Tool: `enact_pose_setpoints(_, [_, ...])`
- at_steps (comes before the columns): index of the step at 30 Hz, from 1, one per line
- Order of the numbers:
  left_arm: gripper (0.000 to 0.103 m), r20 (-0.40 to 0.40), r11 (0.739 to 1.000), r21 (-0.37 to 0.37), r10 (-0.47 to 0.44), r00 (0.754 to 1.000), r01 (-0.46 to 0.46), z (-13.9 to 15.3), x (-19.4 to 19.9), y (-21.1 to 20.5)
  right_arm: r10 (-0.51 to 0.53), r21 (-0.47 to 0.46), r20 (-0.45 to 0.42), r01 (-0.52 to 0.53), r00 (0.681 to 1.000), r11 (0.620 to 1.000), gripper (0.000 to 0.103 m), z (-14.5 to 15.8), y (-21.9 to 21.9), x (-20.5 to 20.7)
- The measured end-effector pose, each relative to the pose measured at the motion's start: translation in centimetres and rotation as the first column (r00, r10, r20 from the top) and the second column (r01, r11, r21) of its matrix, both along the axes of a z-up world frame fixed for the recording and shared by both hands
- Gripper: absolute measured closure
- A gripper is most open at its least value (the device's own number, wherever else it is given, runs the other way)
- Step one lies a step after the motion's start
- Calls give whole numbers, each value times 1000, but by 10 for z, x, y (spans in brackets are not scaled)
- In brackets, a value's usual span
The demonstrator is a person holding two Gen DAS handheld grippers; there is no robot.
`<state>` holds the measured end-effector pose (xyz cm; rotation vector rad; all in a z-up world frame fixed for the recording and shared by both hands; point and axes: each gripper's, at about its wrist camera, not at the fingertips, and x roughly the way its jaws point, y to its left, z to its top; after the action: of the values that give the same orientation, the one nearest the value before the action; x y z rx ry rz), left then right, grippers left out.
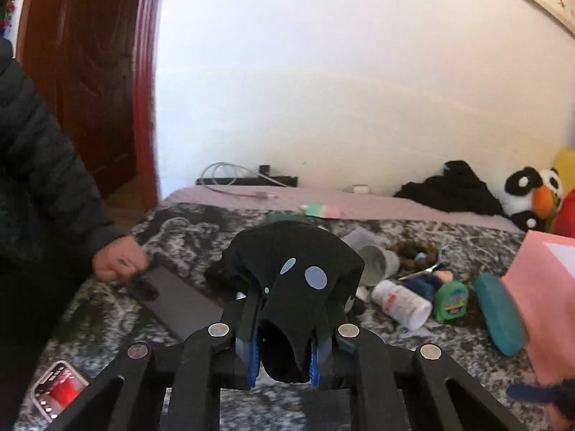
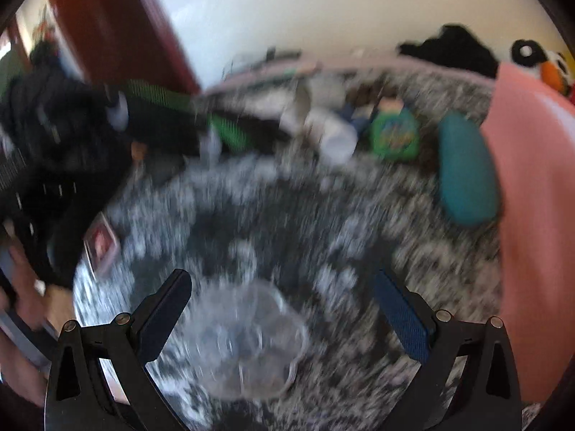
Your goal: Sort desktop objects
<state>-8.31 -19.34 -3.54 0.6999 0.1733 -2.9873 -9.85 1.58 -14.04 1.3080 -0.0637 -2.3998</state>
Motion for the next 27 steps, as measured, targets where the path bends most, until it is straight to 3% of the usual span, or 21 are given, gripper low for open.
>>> enact_pose_setpoints(5, [89,7,1000,17,13,1000,-14,2,5,-15,84,178,10,-85,996,980,0,-32,-30,20])
enact_pose_setpoints(12, [89,15,1000,16,5,1000,-5,-2,8,-12,118,127,21,-120,993,985,0,-50,-53,29])
enact_pose_setpoints(18, [88,31,1000,-7,-16,999,16,-7,5,-1,161,252,-74,-138,984,958,0,-57,-75,43])
enact_pose_setpoints(21, [88,30,1000,-6,-20,999,20,-7,5,2,132,205,-50,-119,990,972,0,-57,-72,36])
enact_pose_setpoints(27, [87,35,999,-24,-20,999,21,-10,5,2,184,192,-102,-162,978,968,1,-48,-84,46])
